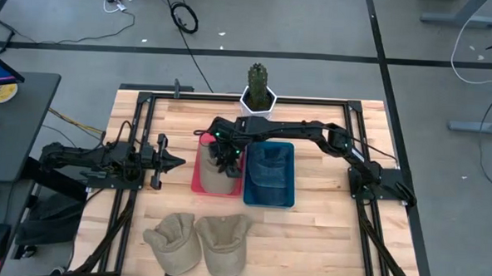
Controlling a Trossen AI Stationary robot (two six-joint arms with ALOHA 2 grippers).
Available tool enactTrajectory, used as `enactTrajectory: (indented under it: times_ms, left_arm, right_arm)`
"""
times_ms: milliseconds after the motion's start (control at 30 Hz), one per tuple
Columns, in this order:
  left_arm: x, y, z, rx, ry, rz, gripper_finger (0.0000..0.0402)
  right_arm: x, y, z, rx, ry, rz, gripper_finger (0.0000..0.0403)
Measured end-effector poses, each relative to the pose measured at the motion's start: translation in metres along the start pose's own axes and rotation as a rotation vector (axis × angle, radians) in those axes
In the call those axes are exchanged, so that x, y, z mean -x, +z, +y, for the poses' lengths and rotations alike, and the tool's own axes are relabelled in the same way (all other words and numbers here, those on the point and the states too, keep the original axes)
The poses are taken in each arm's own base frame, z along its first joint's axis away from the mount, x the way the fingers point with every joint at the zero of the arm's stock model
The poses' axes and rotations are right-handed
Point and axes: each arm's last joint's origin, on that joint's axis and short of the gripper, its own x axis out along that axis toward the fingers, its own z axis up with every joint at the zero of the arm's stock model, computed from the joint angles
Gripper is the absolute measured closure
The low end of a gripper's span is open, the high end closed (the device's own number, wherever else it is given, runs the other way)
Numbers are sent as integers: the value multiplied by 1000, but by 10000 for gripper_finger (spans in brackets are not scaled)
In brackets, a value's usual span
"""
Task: Pick & Place hat
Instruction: Put the right brown cap into the pink bin, then put the left brown cap into the pink bin
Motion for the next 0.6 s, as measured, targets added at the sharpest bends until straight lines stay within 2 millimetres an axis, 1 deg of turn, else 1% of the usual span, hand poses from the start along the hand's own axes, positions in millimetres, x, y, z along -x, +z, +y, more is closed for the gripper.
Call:
enactTrajectory:
  times_ms: [67, 167, 267, 367, 433, 500, 567, 600]
  left_arm:
    - [0, 0, 0, 0, 0, 0, 399]
    - [0, 0, 0, 0, 0, 0, 399]
    - [0, 0, 0, 0, 0, 0, 399]
    - [0, 0, 0, 1, 0, -4, 399]
    - [0, 0, 0, 1, -1, -1, 399]
    - [0, 0, 0, 0, 0, -3, 399]
    - [0, 0, 0, 1, 0, -4, 399]
    - [0, 0, 0, 1, 0, -4, 399]
  right_arm:
    - [0, -2, 1, -17, 5, 17, 210]
    - [9, -3, 5, -66, 6, 46, 161]
    - [27, -2, 11, -128, 3, 64, 126]
    - [46, -1, 20, -146, 12, 85, 102]
    - [55, 2, 30, -105, 12, 63, 94]
    - [64, 2, 45, -14, 29, 19, 90]
    - [72, -5, 60, 97, 76, -34, 90]
    - [75, -14, 67, 148, 106, -48, 90]
